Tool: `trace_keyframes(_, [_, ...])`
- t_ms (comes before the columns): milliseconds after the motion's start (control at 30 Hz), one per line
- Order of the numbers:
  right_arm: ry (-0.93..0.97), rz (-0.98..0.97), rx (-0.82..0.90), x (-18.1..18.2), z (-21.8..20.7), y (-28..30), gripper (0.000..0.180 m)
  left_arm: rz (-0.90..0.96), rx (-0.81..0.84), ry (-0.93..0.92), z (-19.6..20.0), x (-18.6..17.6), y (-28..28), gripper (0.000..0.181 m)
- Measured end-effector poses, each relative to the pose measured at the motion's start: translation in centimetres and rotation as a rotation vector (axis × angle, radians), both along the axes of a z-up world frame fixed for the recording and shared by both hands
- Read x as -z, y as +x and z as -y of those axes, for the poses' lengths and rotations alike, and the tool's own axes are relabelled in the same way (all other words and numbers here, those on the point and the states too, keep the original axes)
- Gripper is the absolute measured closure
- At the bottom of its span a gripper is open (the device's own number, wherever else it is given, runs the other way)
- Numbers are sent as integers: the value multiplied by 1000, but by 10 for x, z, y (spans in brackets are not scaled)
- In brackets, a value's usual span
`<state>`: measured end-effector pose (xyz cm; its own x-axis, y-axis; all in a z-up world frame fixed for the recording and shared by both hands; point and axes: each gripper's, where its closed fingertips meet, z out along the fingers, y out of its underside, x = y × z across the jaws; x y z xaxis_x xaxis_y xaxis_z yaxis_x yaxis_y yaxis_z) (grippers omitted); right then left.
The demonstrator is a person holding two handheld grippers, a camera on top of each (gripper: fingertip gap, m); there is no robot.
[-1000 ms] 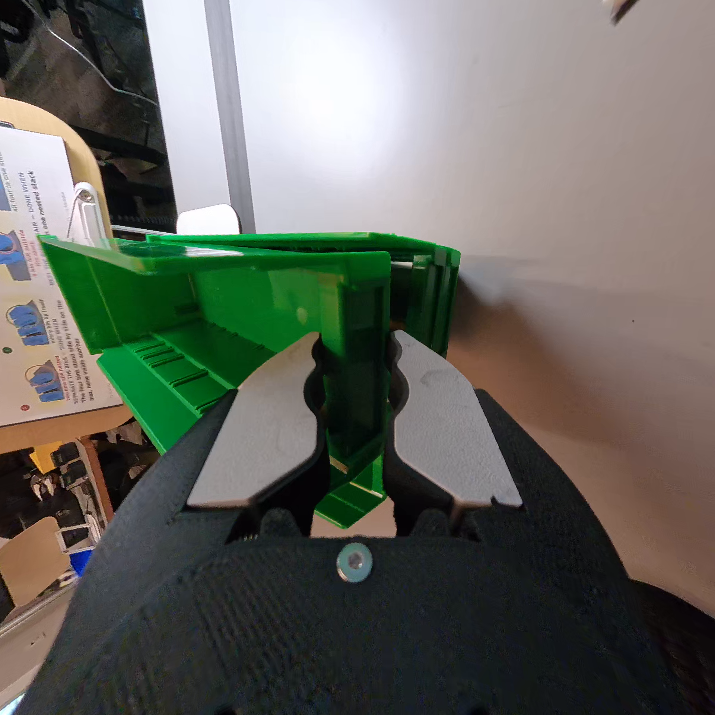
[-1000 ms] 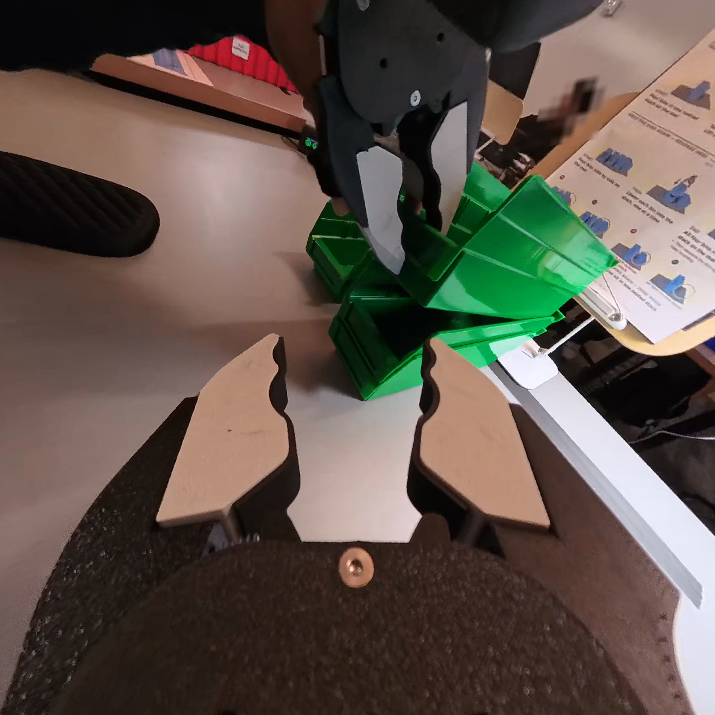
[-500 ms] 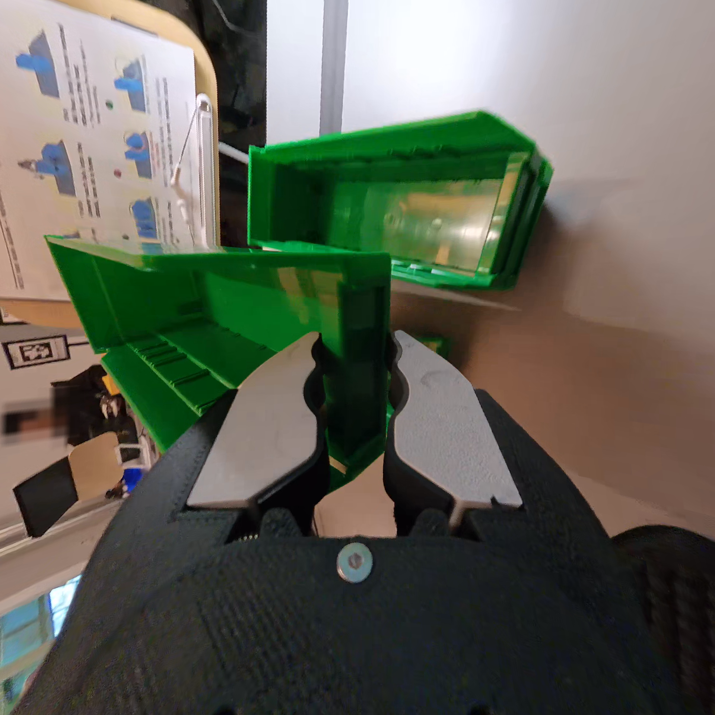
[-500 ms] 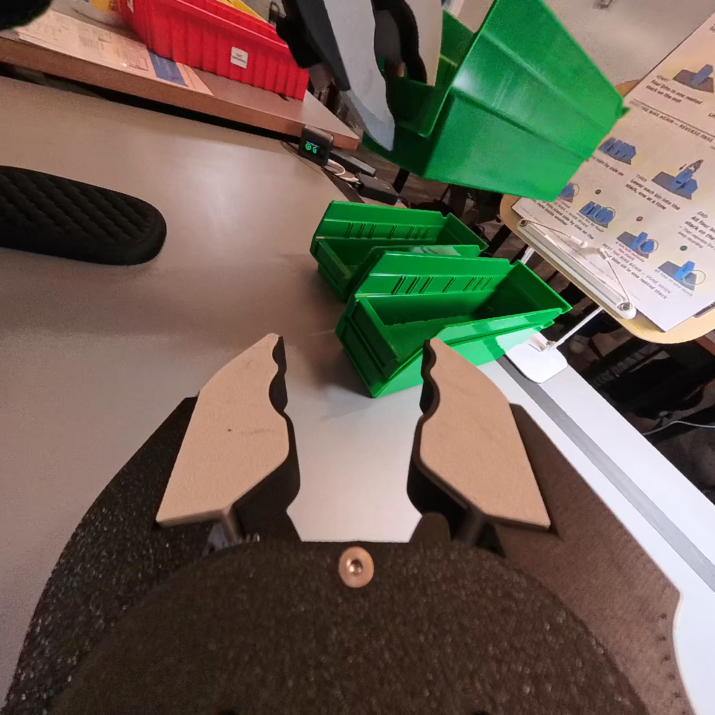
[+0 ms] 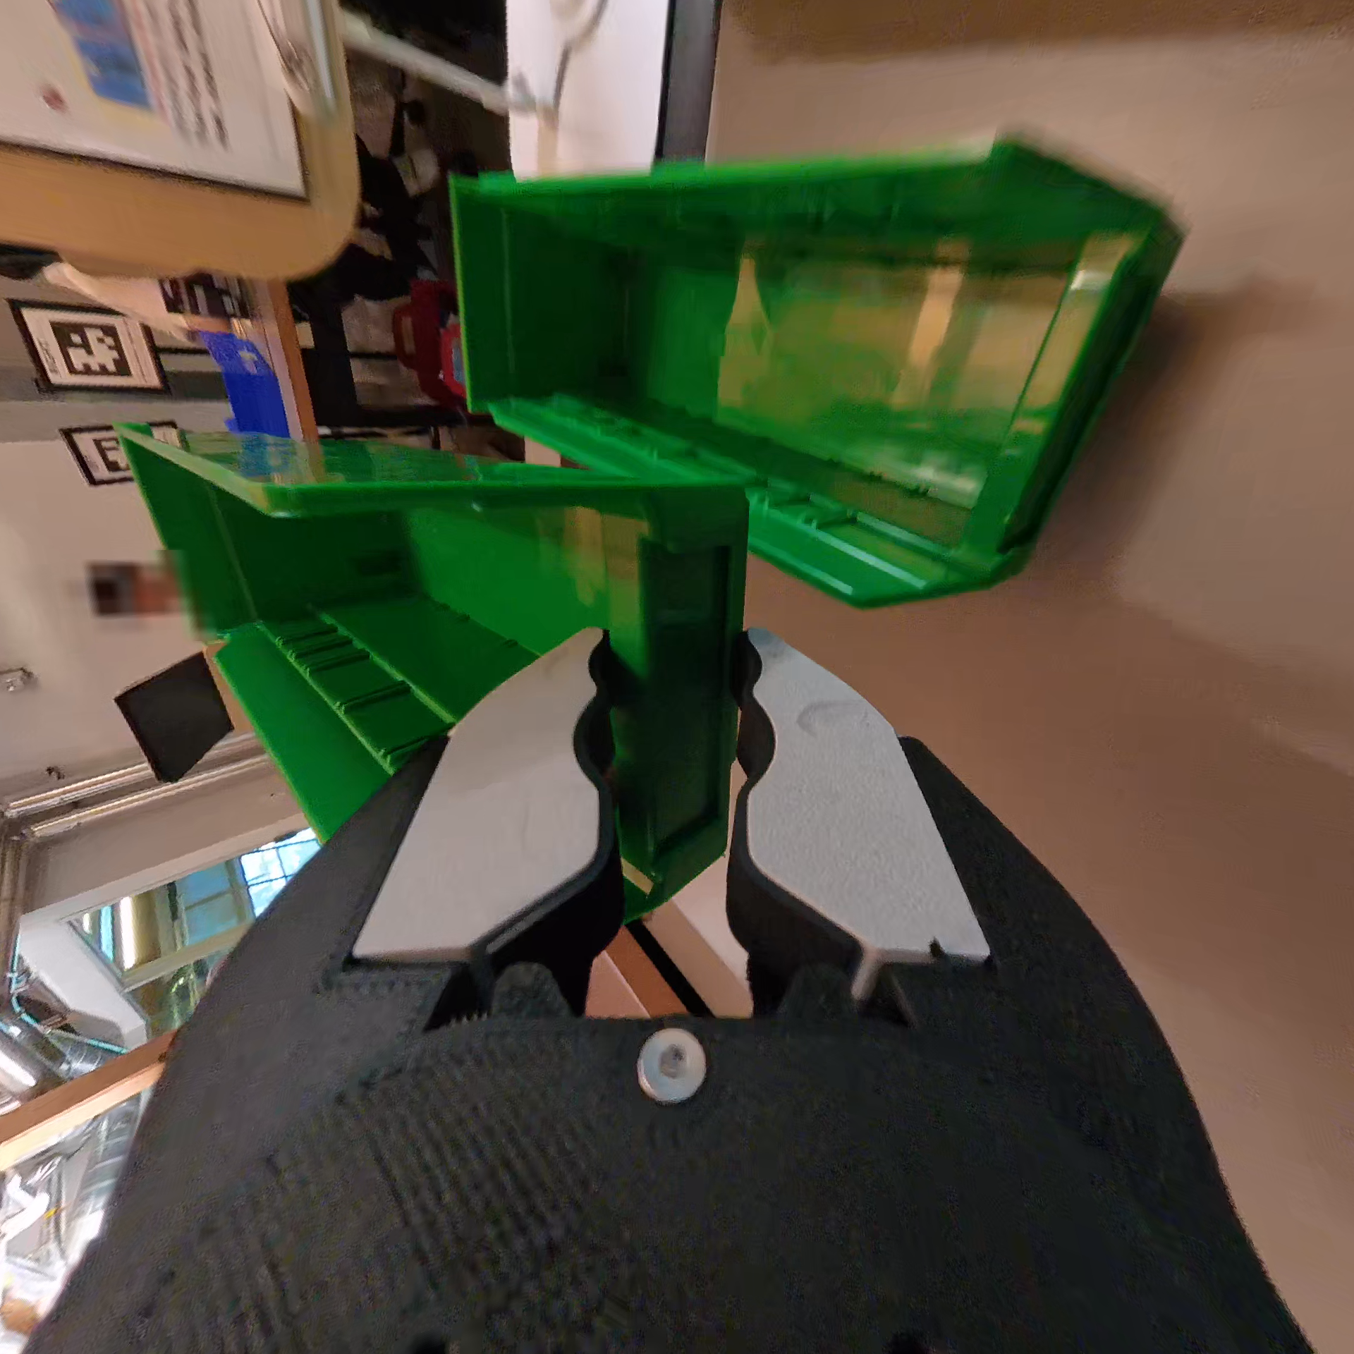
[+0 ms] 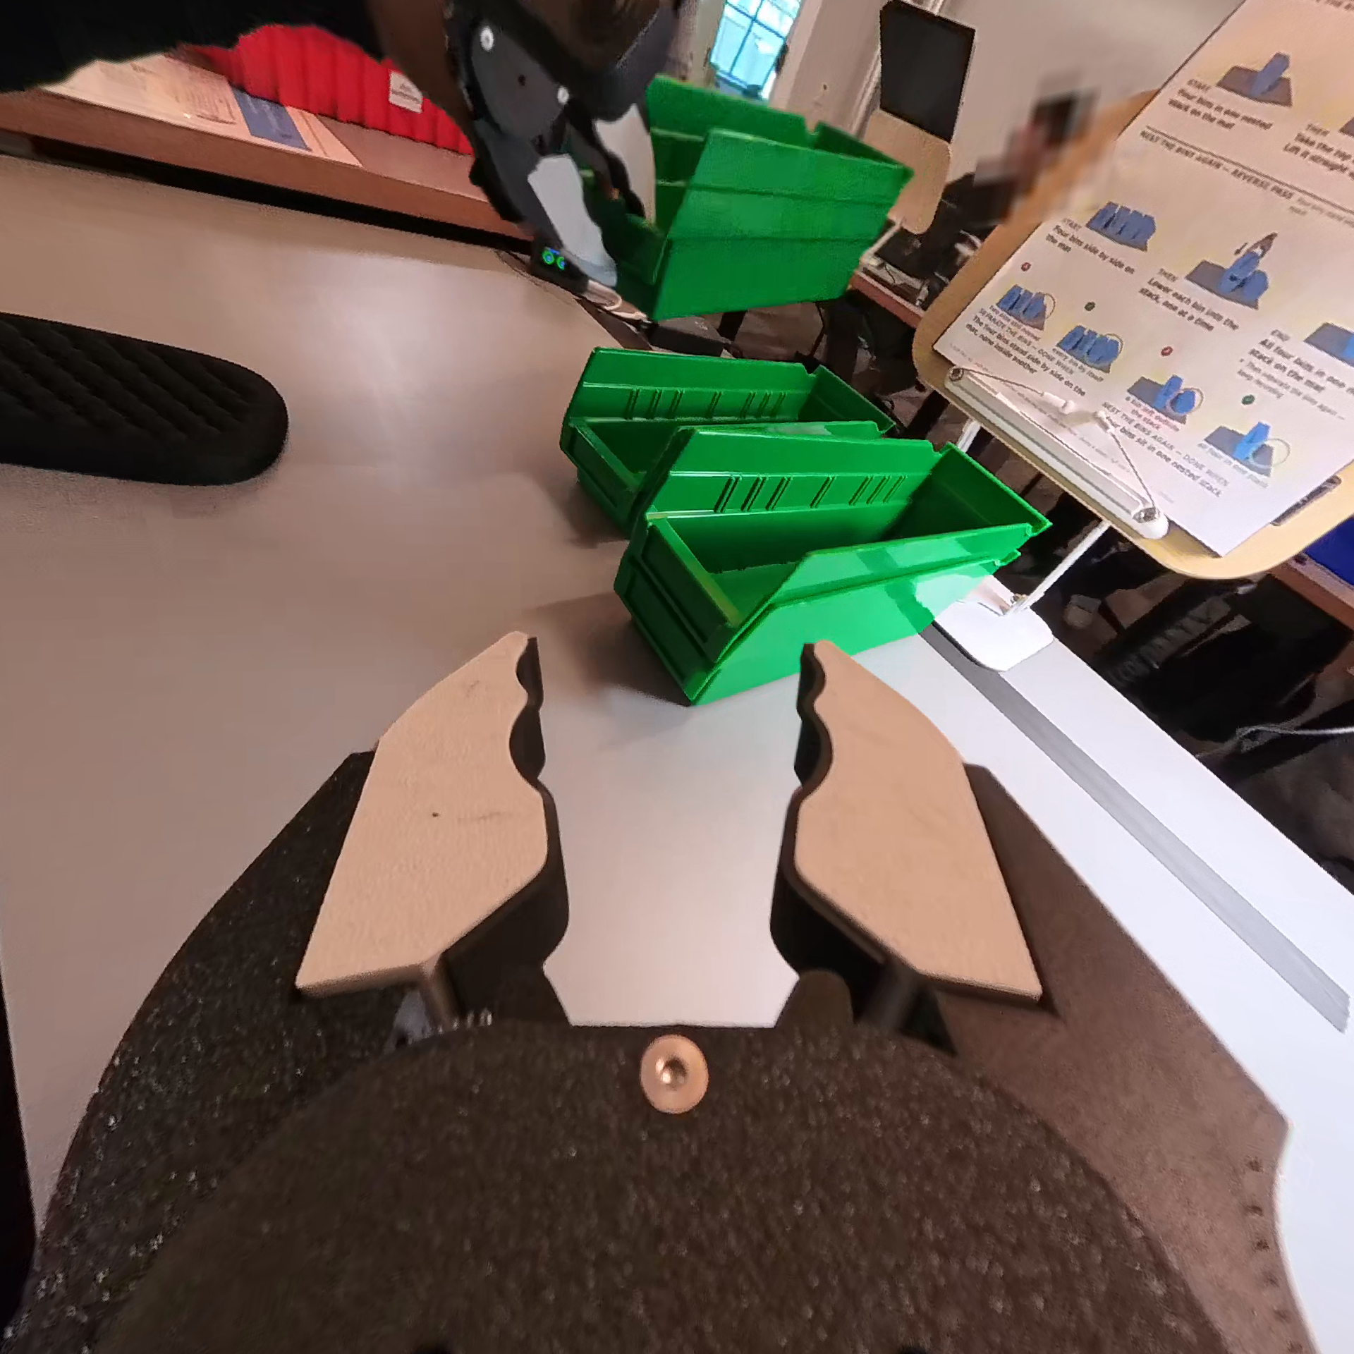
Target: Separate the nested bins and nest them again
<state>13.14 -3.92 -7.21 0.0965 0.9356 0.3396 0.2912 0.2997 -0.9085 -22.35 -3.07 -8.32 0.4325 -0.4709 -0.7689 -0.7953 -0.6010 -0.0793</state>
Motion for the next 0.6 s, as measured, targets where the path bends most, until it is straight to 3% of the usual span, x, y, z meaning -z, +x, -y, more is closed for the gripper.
trace_keyframes(200, [-23, -16, 32, -1, -9, 15, 113, 60, 5, -59, 10, 58, -48, 149])
trace_keyframes(300, [-25, -19, 46, -2, -13, 19, 113, 131, 44, -81, 13, 85, -43, 148])
trace_keyframes(400, [-27, -26, 48, -5, -14, 19, 113, 76, 107, -81, 11, 103, -35, 148])
trace_keyframes(600, [-23, -29, 40, -5, -11, 16, 113, 82, 227, -51, 3, 115, -4, 148])
